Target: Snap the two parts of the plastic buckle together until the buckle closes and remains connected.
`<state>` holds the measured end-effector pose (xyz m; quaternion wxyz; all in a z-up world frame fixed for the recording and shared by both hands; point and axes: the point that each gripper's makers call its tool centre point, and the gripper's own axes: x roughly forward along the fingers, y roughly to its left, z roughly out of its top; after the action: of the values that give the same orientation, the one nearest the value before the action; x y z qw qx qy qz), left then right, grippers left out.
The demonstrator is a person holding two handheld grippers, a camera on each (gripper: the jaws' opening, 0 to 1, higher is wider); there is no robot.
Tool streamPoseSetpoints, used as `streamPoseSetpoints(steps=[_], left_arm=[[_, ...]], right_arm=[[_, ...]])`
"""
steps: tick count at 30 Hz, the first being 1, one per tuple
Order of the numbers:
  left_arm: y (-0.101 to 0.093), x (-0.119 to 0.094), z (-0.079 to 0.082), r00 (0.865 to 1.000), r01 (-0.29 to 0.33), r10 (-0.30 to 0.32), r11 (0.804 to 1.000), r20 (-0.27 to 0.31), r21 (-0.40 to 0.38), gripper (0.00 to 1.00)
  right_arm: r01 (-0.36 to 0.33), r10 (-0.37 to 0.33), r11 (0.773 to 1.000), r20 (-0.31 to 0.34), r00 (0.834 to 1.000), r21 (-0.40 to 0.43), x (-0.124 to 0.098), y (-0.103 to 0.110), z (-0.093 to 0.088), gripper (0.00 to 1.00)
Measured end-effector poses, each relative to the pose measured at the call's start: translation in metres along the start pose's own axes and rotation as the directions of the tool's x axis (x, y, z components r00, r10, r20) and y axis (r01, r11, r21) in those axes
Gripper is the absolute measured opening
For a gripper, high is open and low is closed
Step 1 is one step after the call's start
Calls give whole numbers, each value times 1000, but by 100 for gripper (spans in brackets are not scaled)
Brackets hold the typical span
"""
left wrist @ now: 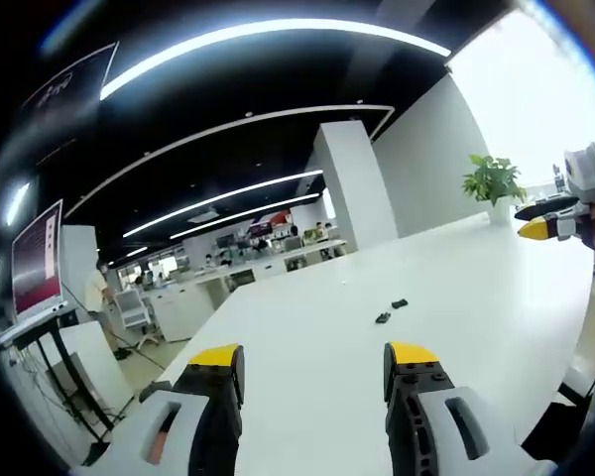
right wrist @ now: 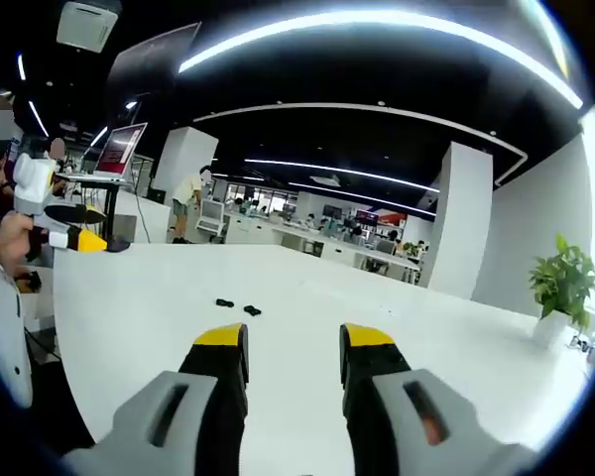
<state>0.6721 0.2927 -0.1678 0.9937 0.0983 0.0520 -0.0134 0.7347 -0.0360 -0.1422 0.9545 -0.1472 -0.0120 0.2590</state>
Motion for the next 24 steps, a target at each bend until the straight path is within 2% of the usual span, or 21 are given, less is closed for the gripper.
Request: streamPoseSetpoints(steps=[14, 24], left_arm=[[8, 19, -2, 1000, 11, -11, 1000, -9, -2, 58], [13, 21, -6, 1000, 9, -9, 1000, -19, -2, 58]], right_arm=[[12, -12, 1000, -6, 1000, -3, 16, -2, 1, 37], [13, -14, 1000, -11, 1000, -6, 20, -1, 0, 37]])
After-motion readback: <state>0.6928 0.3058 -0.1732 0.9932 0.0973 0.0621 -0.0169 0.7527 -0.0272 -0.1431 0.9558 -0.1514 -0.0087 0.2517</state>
